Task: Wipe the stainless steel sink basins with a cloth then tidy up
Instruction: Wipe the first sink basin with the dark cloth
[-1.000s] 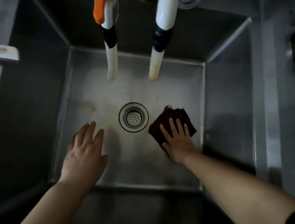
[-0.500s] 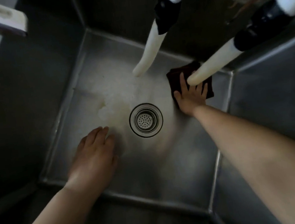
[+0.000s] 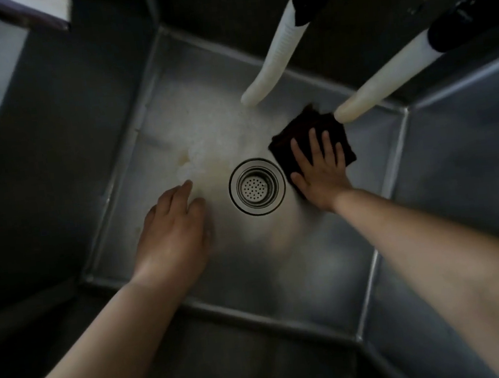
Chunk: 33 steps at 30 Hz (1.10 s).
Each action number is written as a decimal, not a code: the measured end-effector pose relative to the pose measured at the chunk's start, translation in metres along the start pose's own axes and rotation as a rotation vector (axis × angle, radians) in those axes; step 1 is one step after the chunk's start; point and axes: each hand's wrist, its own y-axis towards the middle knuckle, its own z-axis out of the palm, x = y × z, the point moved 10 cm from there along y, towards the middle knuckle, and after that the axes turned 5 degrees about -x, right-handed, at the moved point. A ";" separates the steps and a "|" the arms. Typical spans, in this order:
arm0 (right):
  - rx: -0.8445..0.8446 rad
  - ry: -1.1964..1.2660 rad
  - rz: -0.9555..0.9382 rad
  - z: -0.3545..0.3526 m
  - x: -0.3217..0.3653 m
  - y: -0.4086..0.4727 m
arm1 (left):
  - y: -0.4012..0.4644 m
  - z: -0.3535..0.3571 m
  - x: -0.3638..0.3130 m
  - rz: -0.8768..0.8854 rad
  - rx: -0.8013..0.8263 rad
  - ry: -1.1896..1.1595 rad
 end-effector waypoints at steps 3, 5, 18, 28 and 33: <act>0.048 -0.015 -0.060 0.020 0.018 -0.044 | -0.003 -0.009 0.000 0.009 -0.009 -0.024; 0.077 -0.032 -0.102 0.033 0.030 -0.076 | -0.007 -0.019 0.002 0.015 -0.016 -0.030; 0.413 -0.079 -0.446 0.087 0.097 -0.221 | -0.072 -0.072 0.057 0.009 0.050 0.111; 0.299 -0.143 -0.655 0.073 0.147 -0.191 | -0.108 -0.088 0.090 -0.005 0.081 0.056; 0.173 -0.124 -0.532 0.053 0.157 -0.136 | -0.108 -0.083 0.094 0.043 0.115 0.093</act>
